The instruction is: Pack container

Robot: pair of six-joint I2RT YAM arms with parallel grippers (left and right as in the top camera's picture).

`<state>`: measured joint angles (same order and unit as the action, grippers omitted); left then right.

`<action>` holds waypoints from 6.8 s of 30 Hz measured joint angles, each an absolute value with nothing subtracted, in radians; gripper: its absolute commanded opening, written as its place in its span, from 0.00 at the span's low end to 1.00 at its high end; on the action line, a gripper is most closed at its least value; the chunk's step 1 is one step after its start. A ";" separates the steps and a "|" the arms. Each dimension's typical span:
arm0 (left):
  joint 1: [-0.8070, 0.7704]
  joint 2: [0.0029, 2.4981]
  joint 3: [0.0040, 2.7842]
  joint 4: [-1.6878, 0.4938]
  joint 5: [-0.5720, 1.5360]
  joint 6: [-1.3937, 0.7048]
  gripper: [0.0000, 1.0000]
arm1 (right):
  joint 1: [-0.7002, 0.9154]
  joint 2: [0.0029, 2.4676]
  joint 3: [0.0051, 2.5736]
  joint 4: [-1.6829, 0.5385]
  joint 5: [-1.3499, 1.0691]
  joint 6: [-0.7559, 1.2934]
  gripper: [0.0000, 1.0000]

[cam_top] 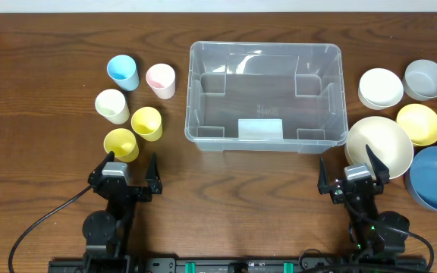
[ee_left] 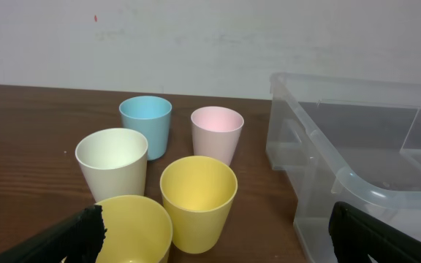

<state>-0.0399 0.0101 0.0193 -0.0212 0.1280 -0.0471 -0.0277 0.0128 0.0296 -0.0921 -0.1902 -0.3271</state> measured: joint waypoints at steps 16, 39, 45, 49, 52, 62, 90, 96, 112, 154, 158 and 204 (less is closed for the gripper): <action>-0.040 0.010 0.019 -0.021 0.128 -0.047 0.98 | -0.028 0.013 0.030 -0.092 -0.190 -0.327 0.99; -0.040 0.010 0.019 -0.022 0.128 -0.047 0.98 | -0.028 0.013 0.030 -0.092 -0.190 -0.327 0.99; -0.040 0.010 0.019 -0.022 0.128 -0.047 0.98 | -0.028 0.013 0.030 -0.092 -0.190 -0.327 0.99; -0.040 0.010 0.019 -0.022 0.128 -0.047 0.98 | -0.028 0.013 0.030 -0.092 -0.190 -0.327 0.99; -0.040 0.010 0.019 -0.022 0.128 -0.047 0.98 | -0.028 0.013 0.030 -0.092 -0.190 -0.327 0.99; -0.040 0.010 0.019 -0.022 0.128 -0.047 0.98 | -0.028 0.013 0.030 -0.092 -0.190 -0.327 0.99; -0.040 0.010 0.019 -0.022 0.128 -0.047 0.98 | -0.028 0.013 0.028 -0.061 -0.263 -0.079 0.99; -0.040 0.010 0.019 -0.022 0.128 -0.047 0.98 | -0.028 0.012 0.028 -0.019 -0.319 0.026 0.99; -0.040 0.010 0.019 -0.022 0.128 -0.047 0.98 | -0.028 0.031 0.249 -0.065 -0.395 0.221 0.99; -0.040 0.010 0.020 -0.023 0.128 -0.047 0.98 | -0.745 1.190 1.101 -1.224 -0.172 0.540 0.99; -0.040 0.010 0.020 -0.023 0.128 -0.047 0.98 | -0.770 1.193 1.101 -1.214 -0.172 0.540 0.99; -0.040 0.010 0.020 -0.023 0.128 -0.047 0.98 | -0.542 1.251 0.793 -0.971 -0.094 0.767 0.99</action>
<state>-0.0399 0.0101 0.0204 -0.0227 0.1284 -0.0471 -0.5419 1.2507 0.7929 -0.9714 -0.0940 0.7670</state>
